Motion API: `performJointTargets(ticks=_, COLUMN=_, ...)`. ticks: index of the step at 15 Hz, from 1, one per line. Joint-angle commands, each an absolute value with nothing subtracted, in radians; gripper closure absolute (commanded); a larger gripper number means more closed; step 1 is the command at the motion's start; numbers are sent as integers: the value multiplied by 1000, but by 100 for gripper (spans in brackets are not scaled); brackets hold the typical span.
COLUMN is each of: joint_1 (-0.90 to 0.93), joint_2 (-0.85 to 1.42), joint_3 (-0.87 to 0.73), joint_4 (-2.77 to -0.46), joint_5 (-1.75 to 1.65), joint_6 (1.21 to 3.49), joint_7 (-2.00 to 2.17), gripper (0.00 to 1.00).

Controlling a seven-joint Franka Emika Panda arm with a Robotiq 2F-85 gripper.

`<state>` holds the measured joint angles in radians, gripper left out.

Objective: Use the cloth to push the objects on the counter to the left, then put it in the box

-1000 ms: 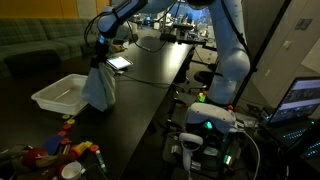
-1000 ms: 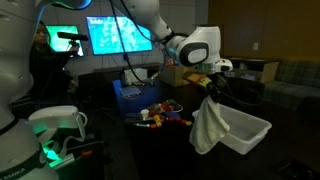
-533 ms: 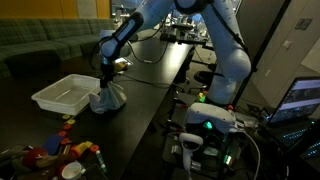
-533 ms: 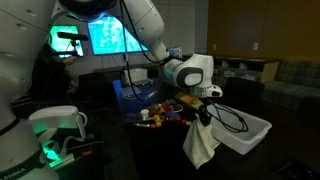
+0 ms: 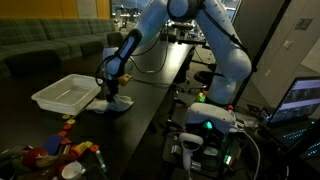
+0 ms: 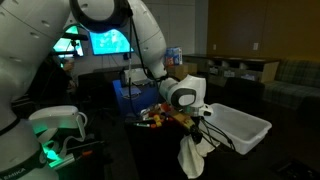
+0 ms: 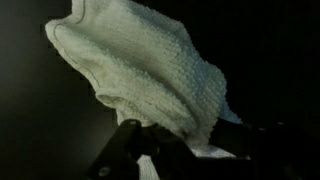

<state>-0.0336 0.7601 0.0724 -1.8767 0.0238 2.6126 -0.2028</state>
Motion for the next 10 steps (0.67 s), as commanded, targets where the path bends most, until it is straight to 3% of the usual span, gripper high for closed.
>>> performJointTargets(ticks=1, joint_1=-22, joint_2=802, joint_3=54, joint_4=-1881, joint_5=16, joint_6=2768, joint_7=-150, gripper=92)
performJointTargets(ticks=10, joint_1=-8, joint_2=951, joint_3=48, joint_4=-1814, joint_5=28, joint_6=2925, joint_7=-57, gripper=92)
